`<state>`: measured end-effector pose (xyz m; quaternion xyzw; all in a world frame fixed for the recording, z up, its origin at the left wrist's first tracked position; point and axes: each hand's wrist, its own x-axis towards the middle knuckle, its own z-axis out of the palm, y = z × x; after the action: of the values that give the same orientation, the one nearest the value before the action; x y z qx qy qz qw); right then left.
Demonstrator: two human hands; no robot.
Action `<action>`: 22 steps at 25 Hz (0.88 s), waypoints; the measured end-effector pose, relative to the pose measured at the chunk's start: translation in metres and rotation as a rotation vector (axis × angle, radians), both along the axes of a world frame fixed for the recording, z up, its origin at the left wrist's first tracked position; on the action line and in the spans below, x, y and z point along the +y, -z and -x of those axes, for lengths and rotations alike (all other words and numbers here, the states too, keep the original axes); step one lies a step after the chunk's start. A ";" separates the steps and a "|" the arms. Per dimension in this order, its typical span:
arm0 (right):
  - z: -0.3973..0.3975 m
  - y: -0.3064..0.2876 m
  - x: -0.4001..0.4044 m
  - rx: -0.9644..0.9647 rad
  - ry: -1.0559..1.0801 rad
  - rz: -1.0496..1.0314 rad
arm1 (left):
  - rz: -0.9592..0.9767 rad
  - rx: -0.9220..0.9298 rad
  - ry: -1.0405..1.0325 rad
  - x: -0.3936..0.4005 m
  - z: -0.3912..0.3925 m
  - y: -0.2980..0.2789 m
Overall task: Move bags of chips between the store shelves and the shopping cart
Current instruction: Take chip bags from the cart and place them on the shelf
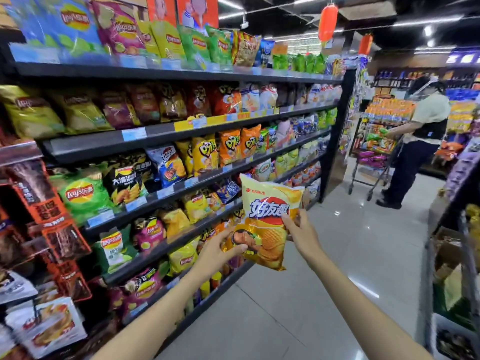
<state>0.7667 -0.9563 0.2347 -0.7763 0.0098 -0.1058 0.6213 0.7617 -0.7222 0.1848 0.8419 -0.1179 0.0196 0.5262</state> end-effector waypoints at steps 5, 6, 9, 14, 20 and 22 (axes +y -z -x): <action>-0.121 -0.009 -0.012 -0.005 -0.122 0.096 | -0.014 -0.010 -0.144 -0.012 -0.093 -0.002; -0.146 -0.008 -0.014 0.004 -0.153 0.114 | -0.024 -0.005 -0.181 -0.015 -0.110 -0.004; -0.216 -0.015 -0.018 0.025 -0.263 0.136 | -0.032 -0.002 -0.267 -0.024 -0.155 -0.009; -0.309 -0.028 0.005 -0.013 -0.455 0.175 | 0.048 0.017 -0.434 -0.021 -0.209 -0.004; -0.378 -0.019 0.064 0.037 -0.608 0.147 | 0.051 0.045 -0.548 0.021 -0.247 -0.007; -0.397 -0.018 0.086 0.019 -0.645 0.157 | 0.042 0.047 -0.605 0.040 -0.262 0.002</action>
<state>1.1639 -0.8706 0.2527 -0.7860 -0.2389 0.1035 0.5608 1.0236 -0.6819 0.1832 0.8280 0.1508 0.1585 0.5163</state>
